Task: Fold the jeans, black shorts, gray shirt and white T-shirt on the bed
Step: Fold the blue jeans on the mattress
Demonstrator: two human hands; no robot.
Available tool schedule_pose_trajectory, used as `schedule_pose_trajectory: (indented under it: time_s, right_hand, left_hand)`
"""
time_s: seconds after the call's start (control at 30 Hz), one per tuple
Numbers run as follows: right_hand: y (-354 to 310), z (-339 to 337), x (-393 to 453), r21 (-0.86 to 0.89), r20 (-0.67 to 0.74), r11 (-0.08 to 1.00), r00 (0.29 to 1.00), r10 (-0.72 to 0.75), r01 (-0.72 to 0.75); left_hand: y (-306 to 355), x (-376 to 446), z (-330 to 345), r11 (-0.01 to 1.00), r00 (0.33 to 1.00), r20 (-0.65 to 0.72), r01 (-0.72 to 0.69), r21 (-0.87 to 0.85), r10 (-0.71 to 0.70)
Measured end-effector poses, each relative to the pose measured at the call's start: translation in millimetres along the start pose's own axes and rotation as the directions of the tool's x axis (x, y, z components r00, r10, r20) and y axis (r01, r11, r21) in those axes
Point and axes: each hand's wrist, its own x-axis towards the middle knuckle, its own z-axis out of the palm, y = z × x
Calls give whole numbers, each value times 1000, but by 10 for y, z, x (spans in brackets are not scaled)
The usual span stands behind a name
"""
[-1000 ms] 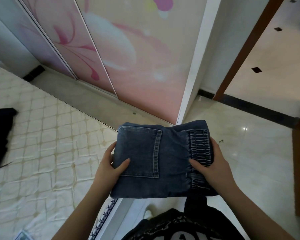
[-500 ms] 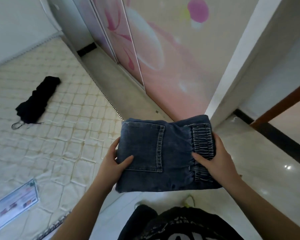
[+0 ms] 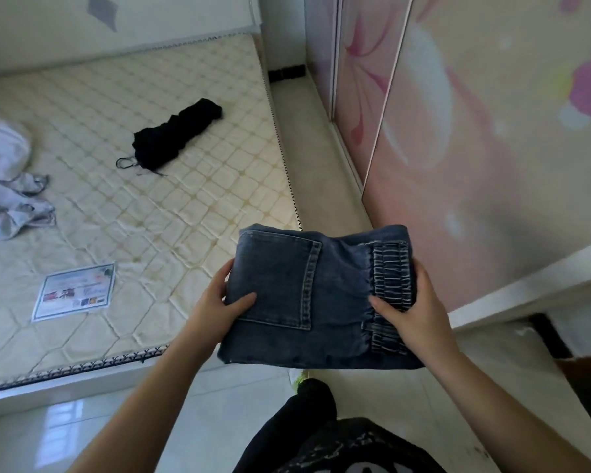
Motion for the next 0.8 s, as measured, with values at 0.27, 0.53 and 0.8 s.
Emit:
schedule_pose_trajectory:
  time_s: [0.27, 0.53, 0.8]
  right_hand:
    - [-281, 459, 761, -43, 74, 998, 997, -37, 41]
    - [-628, 844, 1341, -74, 100, 995, 993, -56, 63]
    - [-820, 1182, 1740, -103, 148, 991, 987, -70, 86]
  left_hand:
    - [6, 583, -467, 995, 1000, 22, 22, -95, -20]
    - [30, 1111, -823, 990, 999, -49, -6, -141, -1]
    - [10, 1369, -1072, 987, 990, -142, -19, -162, -4]
